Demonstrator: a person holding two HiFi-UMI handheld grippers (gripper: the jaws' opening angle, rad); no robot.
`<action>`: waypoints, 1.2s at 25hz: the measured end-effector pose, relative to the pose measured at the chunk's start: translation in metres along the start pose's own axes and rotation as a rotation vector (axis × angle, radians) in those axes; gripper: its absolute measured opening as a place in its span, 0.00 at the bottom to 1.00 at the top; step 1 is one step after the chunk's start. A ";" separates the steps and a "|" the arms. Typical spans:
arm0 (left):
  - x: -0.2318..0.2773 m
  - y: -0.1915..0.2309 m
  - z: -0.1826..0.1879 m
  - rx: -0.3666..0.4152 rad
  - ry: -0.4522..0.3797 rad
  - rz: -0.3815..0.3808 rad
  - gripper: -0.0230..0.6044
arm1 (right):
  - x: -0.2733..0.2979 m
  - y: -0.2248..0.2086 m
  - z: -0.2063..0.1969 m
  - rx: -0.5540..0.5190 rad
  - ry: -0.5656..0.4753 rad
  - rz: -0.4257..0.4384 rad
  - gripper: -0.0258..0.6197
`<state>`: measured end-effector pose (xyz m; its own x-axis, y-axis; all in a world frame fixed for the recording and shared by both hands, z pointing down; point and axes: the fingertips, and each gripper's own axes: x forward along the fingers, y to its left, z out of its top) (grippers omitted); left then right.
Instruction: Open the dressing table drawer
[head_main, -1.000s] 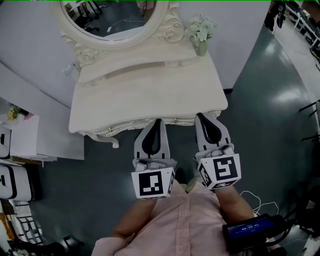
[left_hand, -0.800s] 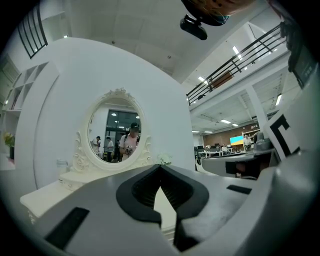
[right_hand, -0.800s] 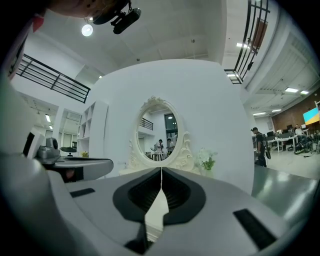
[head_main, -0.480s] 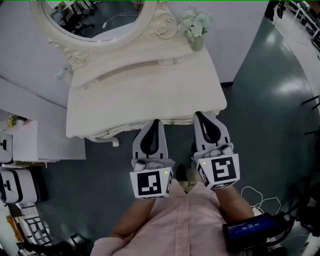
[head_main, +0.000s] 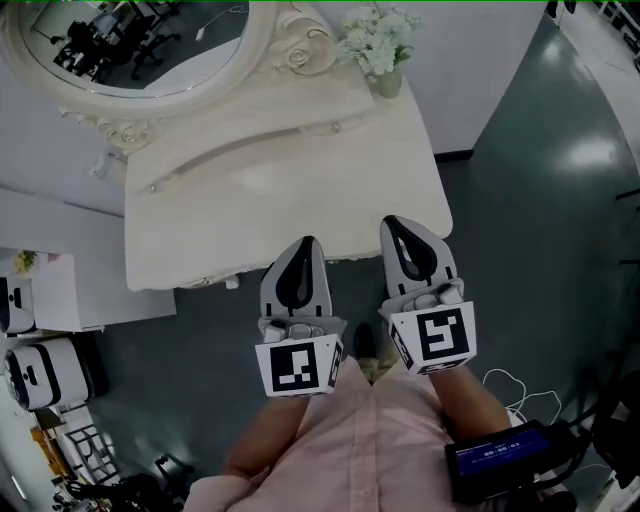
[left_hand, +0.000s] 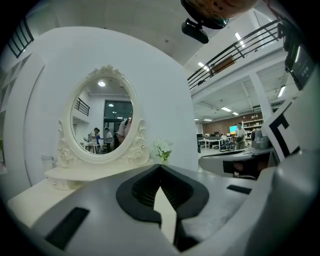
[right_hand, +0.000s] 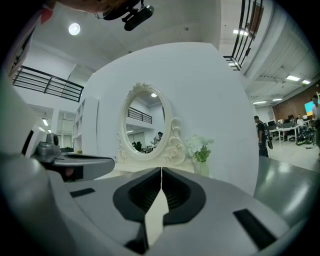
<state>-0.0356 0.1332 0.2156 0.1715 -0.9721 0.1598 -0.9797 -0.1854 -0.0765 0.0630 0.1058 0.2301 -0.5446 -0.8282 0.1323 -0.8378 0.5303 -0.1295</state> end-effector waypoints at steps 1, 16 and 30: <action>0.008 0.001 0.001 0.002 0.002 0.007 0.07 | 0.007 -0.005 0.001 0.000 0.000 0.005 0.07; 0.070 0.011 0.047 0.034 -0.063 0.145 0.07 | 0.075 -0.048 0.046 -0.012 -0.061 0.123 0.07; 0.090 0.050 0.042 0.013 -0.079 0.189 0.07 | 0.117 -0.038 0.041 -0.050 -0.033 0.144 0.07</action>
<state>-0.0650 0.0303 0.1853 -0.0074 -0.9980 0.0633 -0.9938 0.0003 -0.1108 0.0330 -0.0186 0.2101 -0.6588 -0.7478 0.0829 -0.7521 0.6520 -0.0958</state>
